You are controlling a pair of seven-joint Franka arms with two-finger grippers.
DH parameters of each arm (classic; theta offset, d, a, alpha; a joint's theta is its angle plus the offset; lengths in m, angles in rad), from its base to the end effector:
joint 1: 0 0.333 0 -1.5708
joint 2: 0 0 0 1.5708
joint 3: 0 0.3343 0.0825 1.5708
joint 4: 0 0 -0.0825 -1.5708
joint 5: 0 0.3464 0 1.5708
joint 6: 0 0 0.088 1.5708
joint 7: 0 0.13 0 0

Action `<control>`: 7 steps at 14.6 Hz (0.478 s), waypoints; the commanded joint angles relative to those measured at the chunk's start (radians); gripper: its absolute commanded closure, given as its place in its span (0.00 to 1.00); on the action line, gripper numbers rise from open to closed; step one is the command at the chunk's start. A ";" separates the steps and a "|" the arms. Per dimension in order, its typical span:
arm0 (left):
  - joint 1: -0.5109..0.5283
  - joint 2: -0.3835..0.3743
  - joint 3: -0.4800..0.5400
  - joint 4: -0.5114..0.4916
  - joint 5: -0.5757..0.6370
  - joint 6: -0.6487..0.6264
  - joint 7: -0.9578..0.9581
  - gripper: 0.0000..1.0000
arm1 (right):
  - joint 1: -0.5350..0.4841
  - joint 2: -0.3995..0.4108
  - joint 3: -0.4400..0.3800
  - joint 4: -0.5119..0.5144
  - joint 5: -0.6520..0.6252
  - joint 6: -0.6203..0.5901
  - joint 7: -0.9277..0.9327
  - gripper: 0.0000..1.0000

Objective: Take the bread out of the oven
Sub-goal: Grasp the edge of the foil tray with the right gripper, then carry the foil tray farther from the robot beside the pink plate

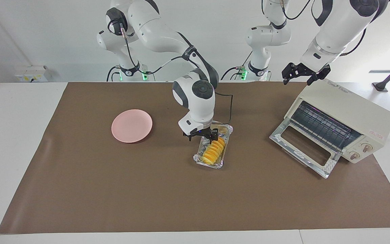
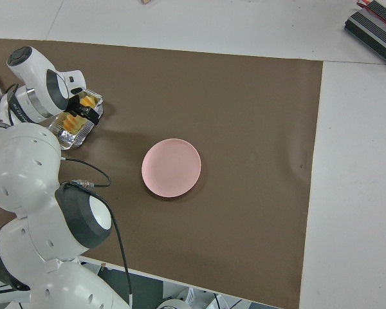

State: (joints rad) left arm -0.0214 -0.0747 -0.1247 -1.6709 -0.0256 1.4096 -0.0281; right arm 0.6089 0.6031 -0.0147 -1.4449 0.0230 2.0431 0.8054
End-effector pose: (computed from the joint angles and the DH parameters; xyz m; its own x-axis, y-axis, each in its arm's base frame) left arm 0.4624 -0.0741 0.6019 0.9754 -0.1172 -0.1864 -0.1172 -0.9930 0.0111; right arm 0.5701 0.3896 0.3453 0.9760 -0.2173 -0.0121 -0.2174 -0.9761 -0.0049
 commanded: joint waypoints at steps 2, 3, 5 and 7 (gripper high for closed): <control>0.015 -0.013 -0.009 -0.007 -0.013 0.011 0.013 0.00 | 0.000 -0.006 -0.001 -0.063 -0.011 0.043 0.009 0.01; 0.015 -0.014 -0.009 -0.007 -0.013 0.011 0.011 0.00 | 0.002 -0.008 -0.001 -0.075 -0.011 0.054 0.008 0.02; 0.015 -0.014 -0.009 -0.007 -0.013 0.011 0.013 0.00 | 0.000 -0.009 -0.001 -0.078 -0.011 0.057 0.006 0.11; 0.015 -0.013 -0.009 -0.007 -0.013 0.011 0.013 0.00 | 0.000 -0.009 -0.001 -0.078 -0.011 0.065 0.003 0.63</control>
State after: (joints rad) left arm -0.0214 -0.0747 -0.1247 -1.6709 -0.0256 1.4107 -0.0281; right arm 0.6090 0.6046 -0.0147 -1.5039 0.0203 2.0842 0.8054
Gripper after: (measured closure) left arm 0.000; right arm 0.088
